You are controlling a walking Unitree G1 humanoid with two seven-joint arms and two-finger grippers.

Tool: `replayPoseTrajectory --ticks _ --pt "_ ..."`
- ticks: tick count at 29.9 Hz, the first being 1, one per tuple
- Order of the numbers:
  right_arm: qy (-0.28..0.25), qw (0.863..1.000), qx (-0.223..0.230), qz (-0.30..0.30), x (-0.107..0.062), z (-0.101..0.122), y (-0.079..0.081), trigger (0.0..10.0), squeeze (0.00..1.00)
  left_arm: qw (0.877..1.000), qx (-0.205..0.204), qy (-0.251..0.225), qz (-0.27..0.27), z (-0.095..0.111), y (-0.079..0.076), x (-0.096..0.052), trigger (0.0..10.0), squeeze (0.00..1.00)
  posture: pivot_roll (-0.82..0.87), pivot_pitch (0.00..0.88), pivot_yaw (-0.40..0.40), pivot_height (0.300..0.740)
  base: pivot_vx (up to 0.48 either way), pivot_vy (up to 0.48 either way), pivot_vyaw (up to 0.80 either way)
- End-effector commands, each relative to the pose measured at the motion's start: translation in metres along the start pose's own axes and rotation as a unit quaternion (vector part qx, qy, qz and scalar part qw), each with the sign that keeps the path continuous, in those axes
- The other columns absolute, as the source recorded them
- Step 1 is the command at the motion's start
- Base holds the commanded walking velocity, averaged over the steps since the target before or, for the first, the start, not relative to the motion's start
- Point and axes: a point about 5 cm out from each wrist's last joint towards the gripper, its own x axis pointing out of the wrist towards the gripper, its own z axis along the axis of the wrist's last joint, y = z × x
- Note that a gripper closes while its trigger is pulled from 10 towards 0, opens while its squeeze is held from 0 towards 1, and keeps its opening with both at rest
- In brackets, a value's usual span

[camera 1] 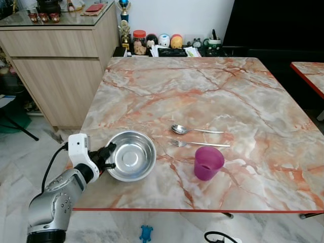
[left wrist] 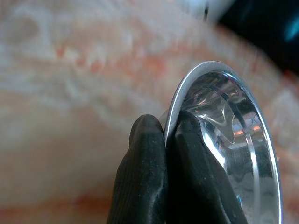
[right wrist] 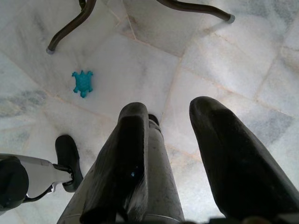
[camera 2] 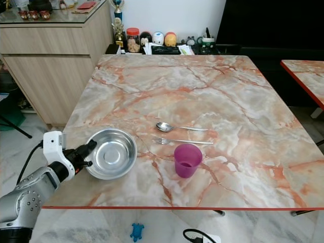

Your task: Setting the table

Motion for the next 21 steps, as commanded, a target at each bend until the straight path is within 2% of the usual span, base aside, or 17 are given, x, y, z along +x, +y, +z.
replayPoseTrajectory --ticks 1,6,10,12,16,21 --pt "0.002 1.0 -0.003 0.0 0.0 0.0 -0.002 10.0 0.0 0.997 -0.016 -0.071 -0.01 0.022 -0.007 0.0 10.0 0.0 0.15 0.009 -0.048 0.74 0.0 0.0 0.0" --pt "-0.001 1.0 -0.001 -0.003 0.0 0.0 -0.003 10.0 0.0 0.988 -0.054 -0.142 -0.02 0.039 -0.024 0.001 10.0 0.0 0.15 0.0 -0.056 0.74 0.0 0.0 0.0" --pt "-0.001 1.0 -0.003 -0.002 0.0 0.001 -0.003 10.0 0.0 0.983 -0.051 -0.169 -0.039 0.048 -0.04 0.003 10.0 0.0 0.15 0.0 -0.059 0.74 0.0 0.0 0.0" --pt "-0.002 1.0 -0.004 -0.003 0.0 0.001 -0.004 10.0 0.0 0.982 -0.018 -0.177 -0.061 0.052 -0.054 0.005 10.0 0.0 0.14 0.0 -0.06 0.74 0.0 0.0 0.0" --pt "-0.003 1.0 -0.003 -0.003 0.0 0.001 -0.004 10.0 0.0 0.981 0.052 -0.164 -0.088 0.05 -0.067 0.004 10.0 0.0 0.14 0.0 -0.061 0.74 0.0 0.0 0.0" --pt "-0.004 1.0 -0.002 -0.002 0.0 0.001 -0.005 10.0 0.0 0.98 0.075 -0.156 -0.094 0.045 -0.069 -0.001 10.0 0.0 0.14 0.0 -0.065 0.74 0.0 0.0 0.0"
